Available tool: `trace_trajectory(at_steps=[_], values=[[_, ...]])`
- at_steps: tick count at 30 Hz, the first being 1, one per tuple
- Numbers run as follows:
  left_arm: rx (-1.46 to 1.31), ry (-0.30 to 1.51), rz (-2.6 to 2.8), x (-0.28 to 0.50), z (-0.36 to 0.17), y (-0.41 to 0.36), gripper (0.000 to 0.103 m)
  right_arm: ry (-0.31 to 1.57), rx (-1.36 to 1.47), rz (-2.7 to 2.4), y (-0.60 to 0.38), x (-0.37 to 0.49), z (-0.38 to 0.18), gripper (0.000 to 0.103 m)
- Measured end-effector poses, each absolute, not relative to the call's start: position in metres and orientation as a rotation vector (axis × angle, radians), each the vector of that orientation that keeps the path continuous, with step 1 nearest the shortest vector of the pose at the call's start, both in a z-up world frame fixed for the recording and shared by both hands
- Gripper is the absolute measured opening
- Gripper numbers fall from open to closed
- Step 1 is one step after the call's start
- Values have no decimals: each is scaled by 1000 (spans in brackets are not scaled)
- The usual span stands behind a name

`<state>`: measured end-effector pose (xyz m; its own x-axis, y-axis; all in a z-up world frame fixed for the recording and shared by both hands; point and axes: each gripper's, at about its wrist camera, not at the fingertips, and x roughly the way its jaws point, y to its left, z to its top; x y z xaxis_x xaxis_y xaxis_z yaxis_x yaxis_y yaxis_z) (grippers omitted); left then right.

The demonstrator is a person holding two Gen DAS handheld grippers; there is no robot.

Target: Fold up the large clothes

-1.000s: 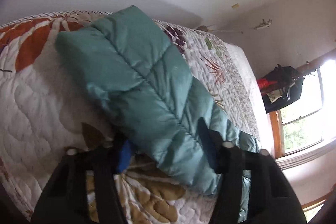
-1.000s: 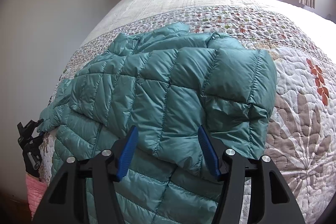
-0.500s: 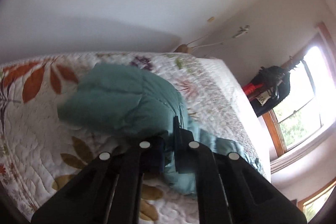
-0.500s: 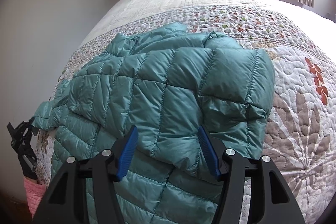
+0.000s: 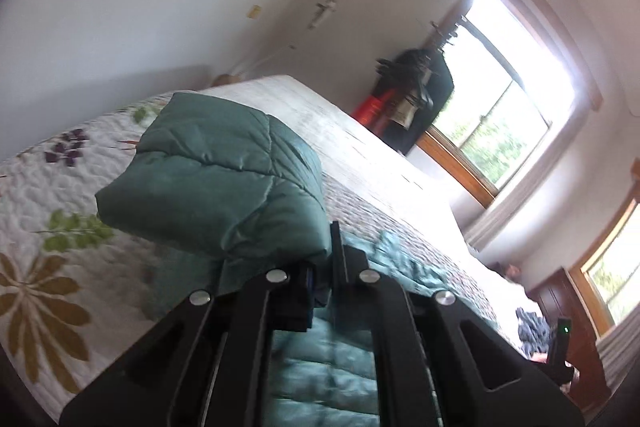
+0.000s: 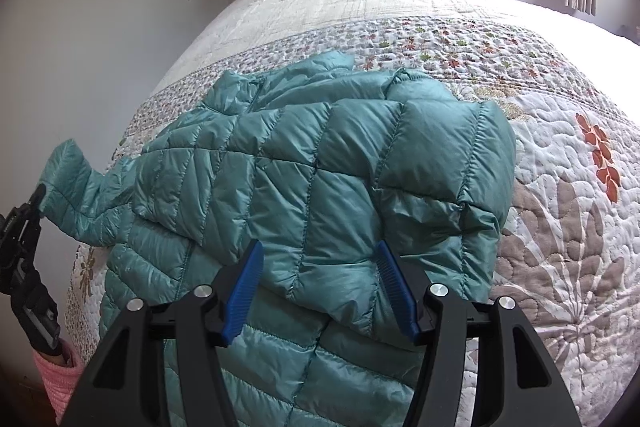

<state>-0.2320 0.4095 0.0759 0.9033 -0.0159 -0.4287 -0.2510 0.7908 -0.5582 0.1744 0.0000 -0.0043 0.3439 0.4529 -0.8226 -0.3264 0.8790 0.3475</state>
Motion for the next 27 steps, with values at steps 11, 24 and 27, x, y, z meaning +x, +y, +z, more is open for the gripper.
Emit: trace_trajectory(at_steps=[11, 24, 27], values=[[-561, 519, -72, -163, 51, 291, 4, 1096, 138, 501, -5, 174, 1, 60], [-579, 758, -100, -112, -36, 271, 7, 1095, 143, 496, -9, 174, 3, 60], [-571, 809, -133, -116, -42, 269, 12, 1104, 135, 494, -6, 175, 0, 60]])
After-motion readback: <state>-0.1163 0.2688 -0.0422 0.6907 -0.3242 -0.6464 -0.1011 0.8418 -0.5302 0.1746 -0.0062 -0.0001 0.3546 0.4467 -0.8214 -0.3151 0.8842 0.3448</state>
